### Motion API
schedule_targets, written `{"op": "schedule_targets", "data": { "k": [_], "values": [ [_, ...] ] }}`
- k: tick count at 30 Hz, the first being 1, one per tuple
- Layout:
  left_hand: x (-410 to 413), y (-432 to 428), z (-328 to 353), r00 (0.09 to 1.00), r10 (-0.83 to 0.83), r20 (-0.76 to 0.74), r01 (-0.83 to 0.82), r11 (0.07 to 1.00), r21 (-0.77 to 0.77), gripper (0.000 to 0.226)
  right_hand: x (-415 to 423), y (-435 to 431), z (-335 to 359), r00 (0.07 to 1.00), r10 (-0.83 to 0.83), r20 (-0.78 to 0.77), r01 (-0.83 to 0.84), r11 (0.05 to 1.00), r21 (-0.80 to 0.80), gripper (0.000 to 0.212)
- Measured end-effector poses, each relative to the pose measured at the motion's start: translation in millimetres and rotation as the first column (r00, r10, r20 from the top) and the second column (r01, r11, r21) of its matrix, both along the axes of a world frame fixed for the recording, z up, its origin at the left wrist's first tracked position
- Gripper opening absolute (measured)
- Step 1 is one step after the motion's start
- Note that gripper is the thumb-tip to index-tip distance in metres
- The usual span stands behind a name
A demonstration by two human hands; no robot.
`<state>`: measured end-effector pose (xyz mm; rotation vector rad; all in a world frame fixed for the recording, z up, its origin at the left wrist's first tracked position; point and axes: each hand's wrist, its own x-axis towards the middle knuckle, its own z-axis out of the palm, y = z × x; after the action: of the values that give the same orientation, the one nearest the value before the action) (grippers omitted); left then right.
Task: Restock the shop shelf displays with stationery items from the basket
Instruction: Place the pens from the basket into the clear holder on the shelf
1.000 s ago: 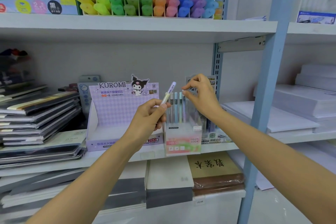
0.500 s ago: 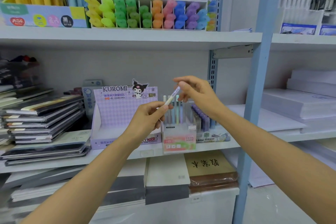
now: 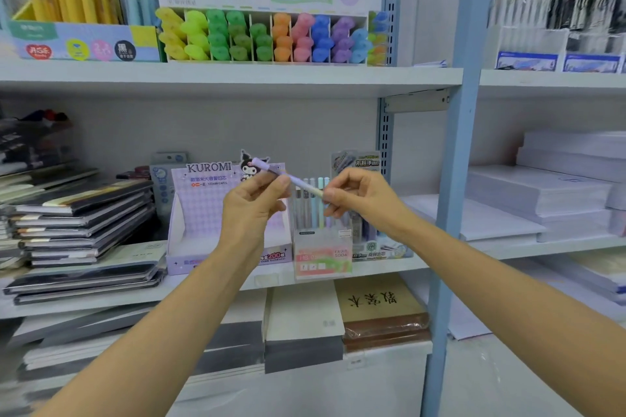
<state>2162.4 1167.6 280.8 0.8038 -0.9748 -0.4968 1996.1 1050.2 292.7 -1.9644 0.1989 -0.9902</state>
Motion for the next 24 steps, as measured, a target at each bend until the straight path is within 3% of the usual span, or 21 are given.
{"op": "schedule_targets", "data": {
  "k": [3,5,8,13,16,19,21,24],
  "values": [
    [-2,0,0,0.998,0.033,0.059,-0.031,0.999,-0.028,0.019,2,5,2,0.995,-0.073,-0.061,0.067,0.994,-0.089,0.008],
    [-3,-1,1,0.980,0.108,0.165,-0.099,0.993,-0.061,0.010,5,12,8,0.986,-0.161,0.044,0.165,0.977,-0.132,0.011],
    [-8,-3,1,0.939,0.177,0.296,-0.156,0.983,-0.094,0.017,12,26,23,0.975,-0.152,0.165,0.185,0.960,-0.210,0.021],
    [-14,-4,-10,0.841,0.240,0.485,-0.239,0.969,-0.066,0.017,25,36,31,0.982,-0.163,0.097,0.188,0.902,-0.388,0.011],
    [-6,2,-28,0.665,0.350,0.660,-0.366,0.923,-0.121,0.033,26,28,30,0.930,-0.231,0.286,0.308,0.914,-0.265,0.011],
    [5,10,-57,0.424,0.304,0.853,-0.422,0.900,-0.111,0.044,21,12,34,0.825,-0.330,0.459,0.420,0.901,-0.106,0.017],
    [11,12,-73,0.333,0.245,0.910,-0.416,0.905,-0.091,0.054,22,1,34,0.812,-0.385,0.439,0.461,0.884,-0.077,0.017],
    [15,12,-82,0.286,0.243,0.927,-0.410,0.905,-0.111,0.064,36,-11,22,0.846,-0.435,0.308,0.482,0.871,-0.094,0.007]
  ]
}}
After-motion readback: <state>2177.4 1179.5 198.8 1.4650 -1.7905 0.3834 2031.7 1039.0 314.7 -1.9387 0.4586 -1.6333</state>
